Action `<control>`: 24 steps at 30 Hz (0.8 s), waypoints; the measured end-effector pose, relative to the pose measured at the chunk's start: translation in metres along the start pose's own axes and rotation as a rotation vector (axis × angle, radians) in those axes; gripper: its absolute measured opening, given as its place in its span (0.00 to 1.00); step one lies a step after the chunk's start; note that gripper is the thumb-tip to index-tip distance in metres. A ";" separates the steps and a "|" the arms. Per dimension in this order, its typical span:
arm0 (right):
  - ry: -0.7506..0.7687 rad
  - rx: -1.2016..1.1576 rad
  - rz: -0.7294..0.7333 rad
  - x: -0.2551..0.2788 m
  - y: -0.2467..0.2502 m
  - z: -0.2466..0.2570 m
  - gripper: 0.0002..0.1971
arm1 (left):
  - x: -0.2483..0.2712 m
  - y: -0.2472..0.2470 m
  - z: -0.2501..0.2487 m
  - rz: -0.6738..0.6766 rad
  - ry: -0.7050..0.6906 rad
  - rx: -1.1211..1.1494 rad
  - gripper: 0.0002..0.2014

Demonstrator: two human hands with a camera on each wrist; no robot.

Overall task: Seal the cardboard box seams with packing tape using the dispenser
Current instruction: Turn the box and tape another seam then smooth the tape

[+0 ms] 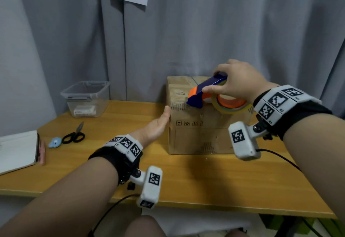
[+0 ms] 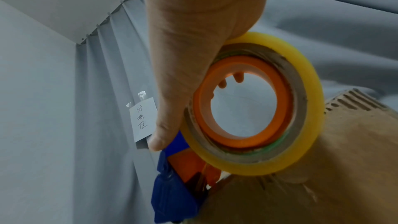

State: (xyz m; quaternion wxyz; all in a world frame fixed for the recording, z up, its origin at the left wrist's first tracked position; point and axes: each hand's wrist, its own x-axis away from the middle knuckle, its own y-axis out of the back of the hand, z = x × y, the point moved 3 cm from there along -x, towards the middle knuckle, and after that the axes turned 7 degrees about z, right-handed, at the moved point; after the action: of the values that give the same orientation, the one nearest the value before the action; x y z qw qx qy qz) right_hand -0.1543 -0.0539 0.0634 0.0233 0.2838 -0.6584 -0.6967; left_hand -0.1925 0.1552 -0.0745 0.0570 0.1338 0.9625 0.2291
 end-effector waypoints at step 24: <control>0.020 -0.151 -0.042 -0.007 -0.004 -0.005 0.34 | -0.025 0.035 -0.004 -0.190 -0.321 -0.527 0.27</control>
State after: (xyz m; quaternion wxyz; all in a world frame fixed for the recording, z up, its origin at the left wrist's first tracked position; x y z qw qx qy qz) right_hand -0.1450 -0.0550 0.0628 0.0367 0.3020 -0.5977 -0.7417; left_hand -0.1610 0.1764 -0.0540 0.2622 0.0582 0.8570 0.4399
